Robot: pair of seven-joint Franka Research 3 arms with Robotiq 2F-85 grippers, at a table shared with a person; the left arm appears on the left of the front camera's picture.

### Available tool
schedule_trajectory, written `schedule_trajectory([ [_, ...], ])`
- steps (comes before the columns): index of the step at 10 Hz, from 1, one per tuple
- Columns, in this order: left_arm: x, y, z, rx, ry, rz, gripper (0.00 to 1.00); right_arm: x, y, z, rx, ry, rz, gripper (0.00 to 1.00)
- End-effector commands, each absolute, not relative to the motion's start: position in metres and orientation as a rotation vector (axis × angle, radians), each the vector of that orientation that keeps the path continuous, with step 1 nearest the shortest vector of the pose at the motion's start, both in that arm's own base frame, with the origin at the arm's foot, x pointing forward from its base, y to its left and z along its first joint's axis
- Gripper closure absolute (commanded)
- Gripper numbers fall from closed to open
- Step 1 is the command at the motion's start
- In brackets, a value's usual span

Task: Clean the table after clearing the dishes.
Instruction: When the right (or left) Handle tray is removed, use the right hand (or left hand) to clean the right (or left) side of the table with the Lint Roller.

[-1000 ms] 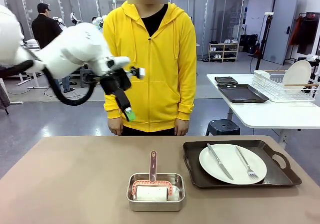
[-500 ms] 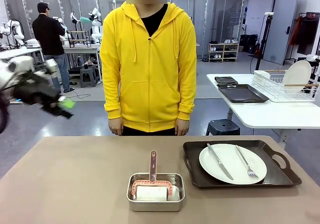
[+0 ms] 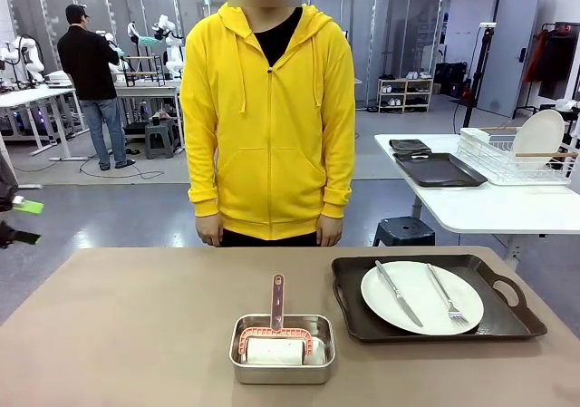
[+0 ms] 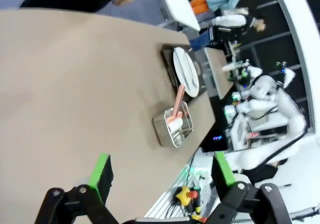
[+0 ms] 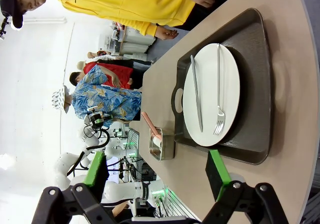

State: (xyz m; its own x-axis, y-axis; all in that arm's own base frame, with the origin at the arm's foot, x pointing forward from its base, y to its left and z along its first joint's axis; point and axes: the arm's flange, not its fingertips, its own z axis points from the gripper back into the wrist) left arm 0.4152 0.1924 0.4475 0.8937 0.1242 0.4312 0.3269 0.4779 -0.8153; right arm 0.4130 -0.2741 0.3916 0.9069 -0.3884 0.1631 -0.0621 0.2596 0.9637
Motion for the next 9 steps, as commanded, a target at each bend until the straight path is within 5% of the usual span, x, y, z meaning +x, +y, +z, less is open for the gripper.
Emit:
schedule_trajectory([
  [1, 0.423, 0.231, 0.446, -1.18, -0.458, -0.037, 0.0, 0.412, -0.273, 0.395, 1.304, -0.411, -0.222, 0.0],
  [5, 0.421, 0.296, 0.415, -1.195, -0.551, 0.024, 0.0, 0.412, -0.273, 0.395, 1.304, -0.411, -0.222, 0.0],
  [9, 0.406, 0.282, 0.412, -1.17, -0.484, 0.071, 0.0, 0.412, -0.273, 0.395, 1.304, -0.411, -0.222, 0.0],
])
